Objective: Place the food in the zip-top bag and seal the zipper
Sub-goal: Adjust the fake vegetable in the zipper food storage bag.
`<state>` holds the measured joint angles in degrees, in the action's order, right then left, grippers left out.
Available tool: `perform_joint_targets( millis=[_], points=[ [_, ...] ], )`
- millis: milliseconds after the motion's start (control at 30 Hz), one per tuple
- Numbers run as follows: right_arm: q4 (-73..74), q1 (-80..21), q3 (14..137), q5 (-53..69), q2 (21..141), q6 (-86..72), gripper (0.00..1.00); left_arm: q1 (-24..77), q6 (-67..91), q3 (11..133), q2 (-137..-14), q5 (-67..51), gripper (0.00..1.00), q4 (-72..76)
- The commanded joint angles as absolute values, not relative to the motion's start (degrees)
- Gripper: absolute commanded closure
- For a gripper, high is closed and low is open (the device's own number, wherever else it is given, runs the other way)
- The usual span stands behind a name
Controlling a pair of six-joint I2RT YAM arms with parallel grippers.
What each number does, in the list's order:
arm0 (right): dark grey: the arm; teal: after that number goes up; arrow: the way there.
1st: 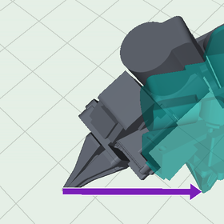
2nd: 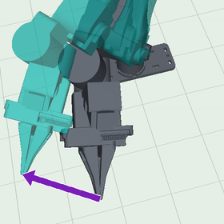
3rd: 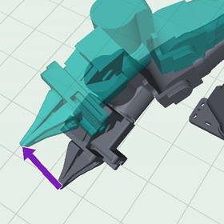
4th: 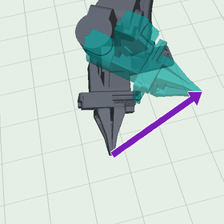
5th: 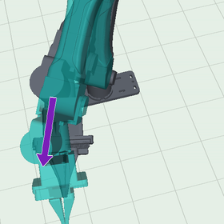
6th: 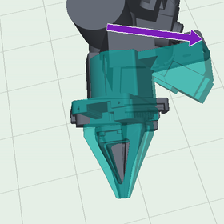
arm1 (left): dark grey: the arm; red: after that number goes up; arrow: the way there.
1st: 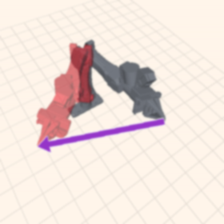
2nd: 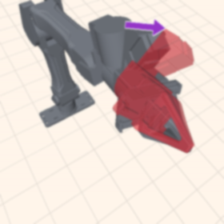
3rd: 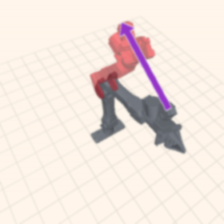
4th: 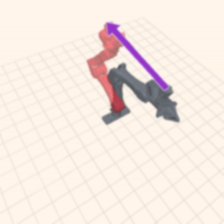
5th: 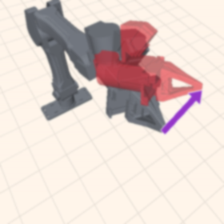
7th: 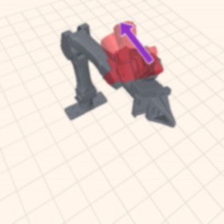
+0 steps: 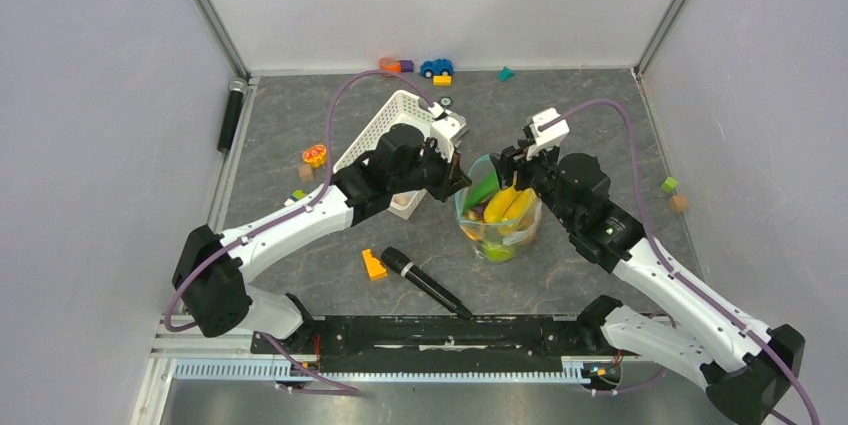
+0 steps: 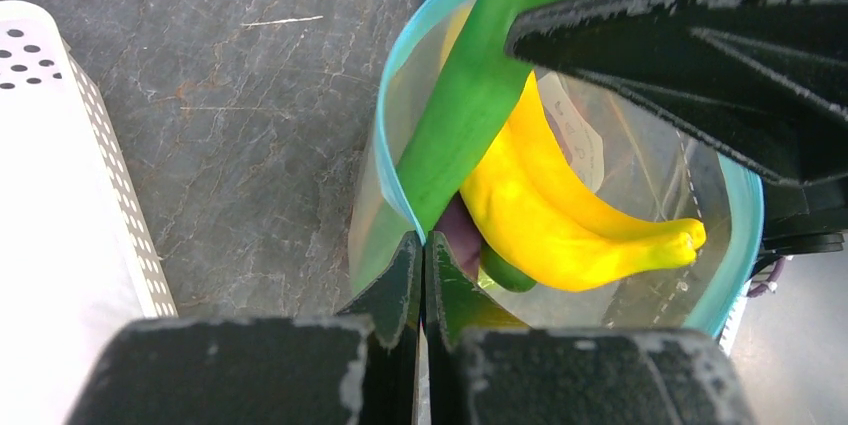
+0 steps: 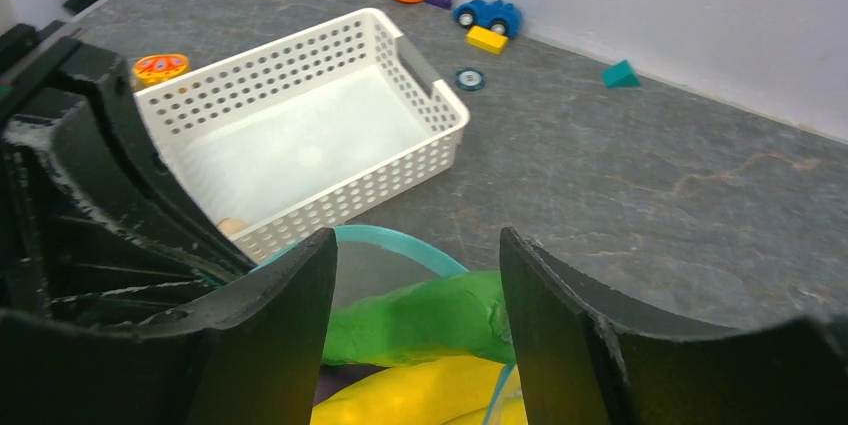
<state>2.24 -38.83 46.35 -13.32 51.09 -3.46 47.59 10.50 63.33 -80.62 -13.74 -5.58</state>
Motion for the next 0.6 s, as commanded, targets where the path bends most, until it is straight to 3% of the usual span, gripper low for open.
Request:
perform_joint_targets(
  millis=[0,200,567],
  points=[
    [3.3,-38.9,43.9,-0.7,53.5,-6.7,0.36,47.4,12.9,65.0,-79.9,-15.6,0.98,-1.6],
    [5.9,-38.9,43.5,10.3,58.2,-5.3,0.45,47.5,14.0,67.3,-82.1,-17.2,0.98,-1.6],
    [2.0,-38.9,42.9,17.9,57.1,-2.8,0.45,47.5,15.7,66.4,-78.5,-16.9,0.98,0.5]
  ],
)
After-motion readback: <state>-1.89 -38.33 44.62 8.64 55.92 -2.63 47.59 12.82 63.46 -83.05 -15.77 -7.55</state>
